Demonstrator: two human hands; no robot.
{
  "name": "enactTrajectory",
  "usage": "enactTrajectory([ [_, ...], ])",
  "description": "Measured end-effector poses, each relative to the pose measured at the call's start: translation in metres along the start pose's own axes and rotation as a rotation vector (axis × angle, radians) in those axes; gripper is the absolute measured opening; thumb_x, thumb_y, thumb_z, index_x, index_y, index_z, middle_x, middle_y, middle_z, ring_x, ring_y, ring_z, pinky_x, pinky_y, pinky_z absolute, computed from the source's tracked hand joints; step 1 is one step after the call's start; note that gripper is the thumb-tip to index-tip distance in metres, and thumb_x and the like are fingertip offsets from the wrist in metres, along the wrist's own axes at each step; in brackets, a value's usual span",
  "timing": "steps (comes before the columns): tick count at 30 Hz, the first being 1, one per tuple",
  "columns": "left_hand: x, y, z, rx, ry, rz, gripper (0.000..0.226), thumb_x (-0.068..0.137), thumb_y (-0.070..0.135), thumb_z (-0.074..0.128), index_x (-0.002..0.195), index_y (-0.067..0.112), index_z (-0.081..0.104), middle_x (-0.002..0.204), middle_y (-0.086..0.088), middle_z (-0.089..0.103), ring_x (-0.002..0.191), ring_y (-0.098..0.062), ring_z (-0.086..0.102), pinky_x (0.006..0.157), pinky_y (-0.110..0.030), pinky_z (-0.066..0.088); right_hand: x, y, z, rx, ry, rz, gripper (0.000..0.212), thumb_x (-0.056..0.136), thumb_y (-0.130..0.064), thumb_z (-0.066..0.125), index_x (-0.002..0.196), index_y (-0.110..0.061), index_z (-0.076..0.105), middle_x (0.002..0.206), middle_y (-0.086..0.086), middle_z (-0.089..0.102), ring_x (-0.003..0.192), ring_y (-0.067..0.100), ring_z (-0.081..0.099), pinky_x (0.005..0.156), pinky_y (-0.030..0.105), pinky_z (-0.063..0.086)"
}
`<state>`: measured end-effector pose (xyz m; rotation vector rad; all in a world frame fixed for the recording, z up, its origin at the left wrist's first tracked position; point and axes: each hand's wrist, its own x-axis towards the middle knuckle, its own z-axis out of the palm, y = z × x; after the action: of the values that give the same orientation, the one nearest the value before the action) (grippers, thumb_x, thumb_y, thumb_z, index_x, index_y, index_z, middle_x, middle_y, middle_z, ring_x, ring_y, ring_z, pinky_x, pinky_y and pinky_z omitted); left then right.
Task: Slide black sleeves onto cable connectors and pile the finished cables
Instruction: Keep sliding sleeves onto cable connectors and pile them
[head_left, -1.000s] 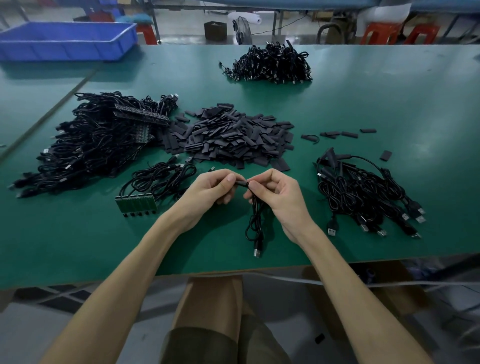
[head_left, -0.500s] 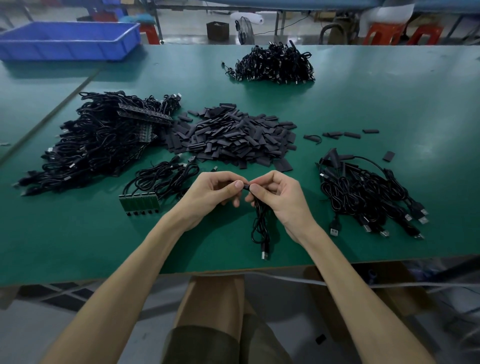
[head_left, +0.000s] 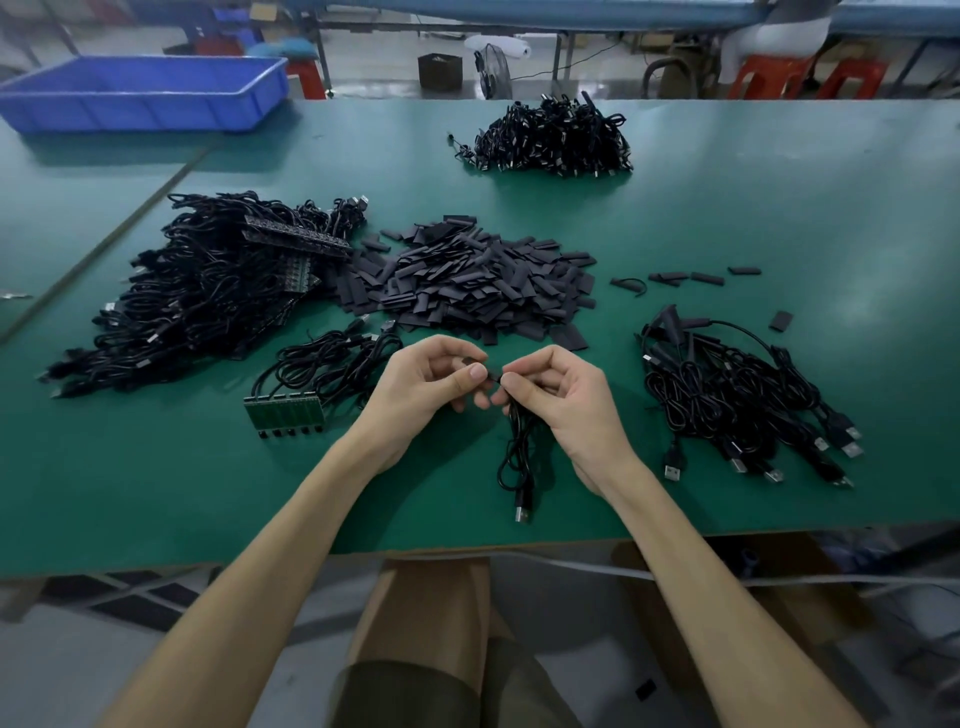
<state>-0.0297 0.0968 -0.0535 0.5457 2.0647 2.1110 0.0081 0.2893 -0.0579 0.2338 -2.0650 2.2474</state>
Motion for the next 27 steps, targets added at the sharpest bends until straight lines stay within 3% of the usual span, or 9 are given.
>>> enactTrajectory([
  [18,0.0017,-0.0044,-0.0052,-0.073,0.04,-0.008,0.021,0.097,0.016,0.066,0.112,0.001,0.069,0.102,-0.017,0.076,0.085,-0.028,0.075,0.066,-0.027,0.056,0.0018,0.0028,0.0032,-0.022,0.017,0.006,0.014,0.091,-0.011,0.077,0.102,-0.007,0.068,0.084,0.013,0.078,0.083,0.028,0.077,0.079,0.032,0.06],
  [25,0.0015,-0.0044,-0.0096,-0.136,0.069,-0.041,0.022,0.095,0.016,0.07,0.113,0.004,0.069,0.103,-0.019,0.075,0.078,-0.019,0.069,0.067,-0.024,0.052,0.0023,0.0027,0.0058,-0.07,-0.027,0.029,0.014,0.094,-0.015,0.076,0.104,-0.009,0.069,0.088,0.01,0.079,0.084,0.021,0.076,0.088,0.035,0.059],
  [27,0.0019,-0.0029,-0.0101,-0.216,0.098,-0.061,0.024,0.094,0.015,0.07,0.114,0.003,0.068,0.109,-0.019,0.075,0.076,-0.017,0.068,0.066,-0.023,0.05,0.0023,0.0015,0.0062,-0.086,-0.028,0.026,0.015,0.094,-0.019,0.076,0.106,-0.013,0.069,0.093,0.005,0.08,0.09,0.017,0.075,0.089,0.03,0.058],
])
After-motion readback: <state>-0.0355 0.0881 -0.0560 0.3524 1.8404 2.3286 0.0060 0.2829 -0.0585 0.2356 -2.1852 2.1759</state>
